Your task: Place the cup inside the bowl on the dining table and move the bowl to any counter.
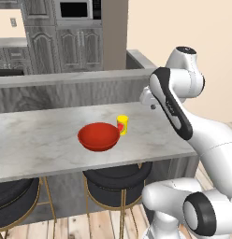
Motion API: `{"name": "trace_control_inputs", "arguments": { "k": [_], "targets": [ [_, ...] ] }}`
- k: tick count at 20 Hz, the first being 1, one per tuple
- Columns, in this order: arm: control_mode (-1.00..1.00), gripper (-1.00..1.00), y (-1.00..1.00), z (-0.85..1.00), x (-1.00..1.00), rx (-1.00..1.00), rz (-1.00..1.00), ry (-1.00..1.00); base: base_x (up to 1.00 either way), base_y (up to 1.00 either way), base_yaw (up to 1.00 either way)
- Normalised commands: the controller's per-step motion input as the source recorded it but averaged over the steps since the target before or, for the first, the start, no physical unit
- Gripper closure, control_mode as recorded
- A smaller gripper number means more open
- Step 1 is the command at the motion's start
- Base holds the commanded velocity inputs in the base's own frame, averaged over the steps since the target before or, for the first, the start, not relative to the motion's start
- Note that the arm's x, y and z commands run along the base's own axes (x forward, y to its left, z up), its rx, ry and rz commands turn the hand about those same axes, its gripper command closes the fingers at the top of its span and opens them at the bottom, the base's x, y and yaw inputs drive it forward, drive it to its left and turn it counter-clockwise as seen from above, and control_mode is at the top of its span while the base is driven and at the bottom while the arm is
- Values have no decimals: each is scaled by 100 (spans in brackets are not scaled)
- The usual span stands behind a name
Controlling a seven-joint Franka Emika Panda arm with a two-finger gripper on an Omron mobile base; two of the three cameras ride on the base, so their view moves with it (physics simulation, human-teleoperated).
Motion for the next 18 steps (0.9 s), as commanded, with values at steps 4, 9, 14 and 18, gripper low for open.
{"name": "trace_control_inputs", "arguments": {
  "k": [4, 9, 14, 18],
  "targets": [
    [-100, -100, 0, 0, 1, 0, 0, 0, 0, 0, 0],
    [-100, -100, 0, 0, 0, 0, 0, 0, 0, 0, 0],
    [-100, -100, 0, -3, 15, 0, 0, 3, 0, 0, 0],
    [-100, -100, 0, -3, 23, 0, 0, 2, 0, 0, 0]
  ]
}}
